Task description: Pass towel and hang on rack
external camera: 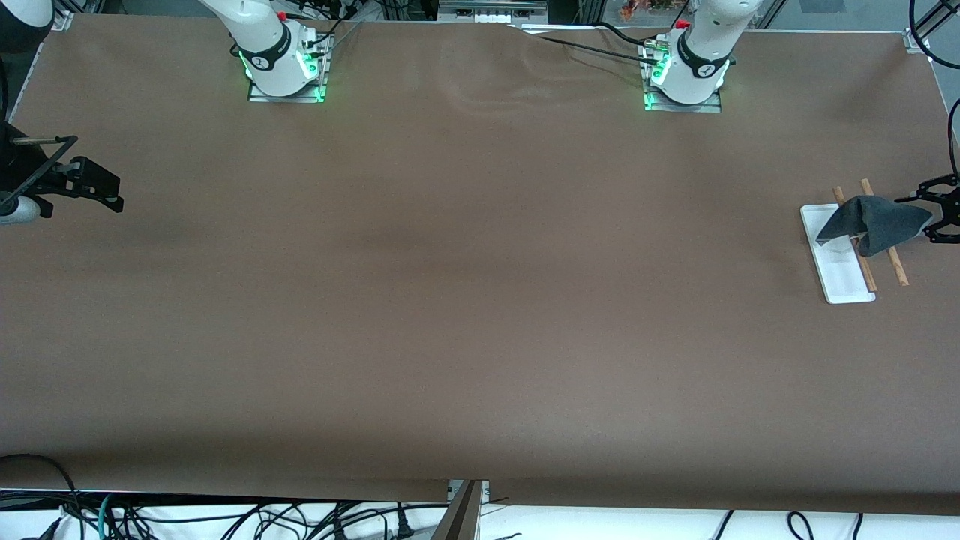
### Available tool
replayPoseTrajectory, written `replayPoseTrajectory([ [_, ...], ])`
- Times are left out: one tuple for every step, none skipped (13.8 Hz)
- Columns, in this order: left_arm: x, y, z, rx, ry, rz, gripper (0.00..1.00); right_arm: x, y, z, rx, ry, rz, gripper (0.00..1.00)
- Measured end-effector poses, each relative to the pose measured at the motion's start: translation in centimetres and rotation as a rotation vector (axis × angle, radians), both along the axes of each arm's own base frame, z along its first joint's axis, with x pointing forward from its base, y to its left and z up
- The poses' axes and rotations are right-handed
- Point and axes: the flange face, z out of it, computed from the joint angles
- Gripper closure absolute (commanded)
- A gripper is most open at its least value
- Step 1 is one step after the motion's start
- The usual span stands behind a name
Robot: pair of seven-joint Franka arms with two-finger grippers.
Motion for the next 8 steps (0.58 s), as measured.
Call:
replayPoseTrajectory([
  [0.2, 0.5, 0.8, 0.013, -0.012, 0.004, 0.00, 0.0, 0.0, 0.0, 0.000, 0.000, 0.000, 0.00],
  [0.4, 1.0, 1.9, 0.022, -0.021, 0.006, 0.00, 0.0, 0.0, 0.0, 0.000, 0.001, 0.000, 0.00],
  [0.6, 1.5, 3.2, 0.025, -0.025, 0.005, 0.00, 0.0, 0.0, 0.0, 0.000, 0.001, 0.000, 0.00],
  [0.8, 2.0, 4.9, 0.032, -0.033, 0.003, 0.00, 0.0, 0.0, 0.0, 0.000, 0.001, 0.000, 0.00],
  [1.2, 2.4, 6.7, 0.042, -0.044, 0.001, 0.00, 0.0, 0.0, 0.0, 0.000, 0.000, 0.000, 0.00],
  [1.6, 2.5, 8.6, 0.054, -0.054, -0.001, 0.00, 0.0, 0.0, 0.0, 0.000, 0.000, 0.000, 0.00],
  [2.2, 2.1, 10.4, 0.066, -0.048, 0.012, 0.00, 0.0, 0.0, 0.0, 0.000, 0.000, 0.000, 0.00],
  [2.8, 1.4, 12.1, 0.080, -0.027, 0.042, 0.00, 0.0, 0.0, 0.0, 0.000, 0.000, 0.001, 0.00],
])
